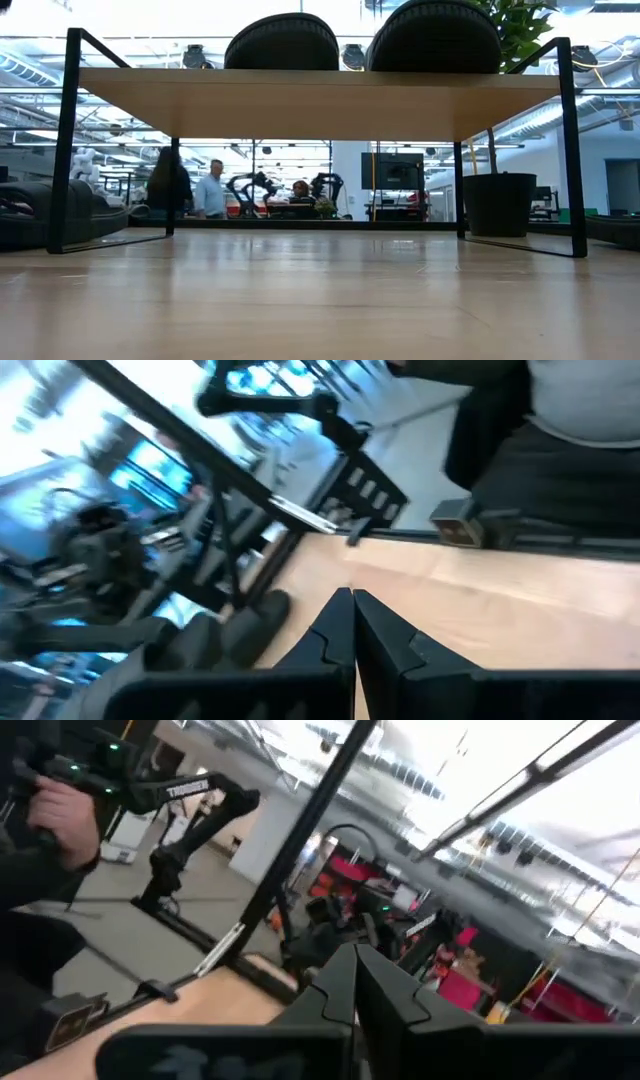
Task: Pick and place slides into the shelf
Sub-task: Adjust the right black slide on the shelf
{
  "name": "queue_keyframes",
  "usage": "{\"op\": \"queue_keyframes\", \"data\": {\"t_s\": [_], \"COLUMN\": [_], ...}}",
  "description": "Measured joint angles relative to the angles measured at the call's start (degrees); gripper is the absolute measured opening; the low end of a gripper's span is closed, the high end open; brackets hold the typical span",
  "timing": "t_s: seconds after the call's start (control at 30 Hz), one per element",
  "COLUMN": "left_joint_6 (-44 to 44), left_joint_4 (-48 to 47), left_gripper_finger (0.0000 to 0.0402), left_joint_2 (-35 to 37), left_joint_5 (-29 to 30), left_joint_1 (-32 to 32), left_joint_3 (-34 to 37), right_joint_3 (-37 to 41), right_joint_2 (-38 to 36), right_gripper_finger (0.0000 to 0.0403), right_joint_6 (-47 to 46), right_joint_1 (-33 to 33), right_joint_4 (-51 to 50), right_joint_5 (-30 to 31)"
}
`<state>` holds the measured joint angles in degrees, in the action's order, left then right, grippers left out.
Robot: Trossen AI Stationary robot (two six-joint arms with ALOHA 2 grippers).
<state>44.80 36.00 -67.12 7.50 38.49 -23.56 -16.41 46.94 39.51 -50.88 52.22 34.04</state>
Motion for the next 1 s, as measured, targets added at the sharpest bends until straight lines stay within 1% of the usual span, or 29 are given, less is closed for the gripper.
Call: {"op": "queue_keyframes", "data": {"t_s": [0.07,0.13,0.2,0.3,0.43,0.5,0.57,0.63,0.7,0.8,0.9,1.0], "left_joint_6": [0.9,0.4,-0.6,-1.5,-1.4,-0.2,1.0,2.0,1.4,-0.4,-0.3,-1.3], "left_joint_4": [6.2,9.5,9.4,9.1,8.6,8.7,8.6,8.7,8.7,8.6,8.5,8.2], "left_gripper_finger": [0.0000,0.0000,0.0000,0.0000,0.0000,0.0000,0.0001,0.0000,0.0001,0.0002,0.0001,0.0003], "left_joint_2": [1.8,3.6,5.6,8.7,10.3,10.9,11.3,11.3,11.3,11.3,11.3,11.3], "left_joint_5": [-0.1,-0.3,0.0,0.1,0.2,0.1,0.2,1.2,2.0,3.8,5.8,6.1], "left_joint_1": [-0.6,-1.6,-2.5,-2.5,-2.1,-2.0,-2.0,-2.0,-2.0,-2.0,-1.8,-1.8], "left_joint_3": [4.3,6.8,8.2,8.4,8.5,8.5,8.5,8.5,8.5,8.5,8.5,8.5], "right_joint_3": [-1.5,-3.7,-6.1,-9.3,-13.3,-15.1,-17.2,-20.6,-24.2,-28.2,-31.8,-34.6], "right_joint_2": [0.0,0.7,2.7,7.7,15.3,19.5,23.2,25.9,28.2,32.0,34.7,36.6], "right_gripper_finger": [0.0000,0.0000,0.0000,0.0000,0.0000,0.0000,0.0000,0.0000,0.0000,0.0000,0.0000,0.0000], "right_joint_6": [-2.9,-6.7,-9.7,-12.5,-16.6,-17.9,-17.9,-18.4,-19.5,-20.9,-20.2,-20.0], "right_joint_1": [0.9,2.1,3.2,4.6,6.5,7.5,8.4,9.7,10.5,11.1,11.2,11.1], "right_joint_4": [-4.7,-9.6,-12.5,-15.3,-15.6,-15.5,-14.9,-15.5,-19.5,-25.3,-28.0,-33.4], "right_joint_5": [-1.8,-4.4,-6.1,-9.3,-11.7,-11.1,-9.1,-8.9,-10.1,-9.9,-5.9,-1.7]}}
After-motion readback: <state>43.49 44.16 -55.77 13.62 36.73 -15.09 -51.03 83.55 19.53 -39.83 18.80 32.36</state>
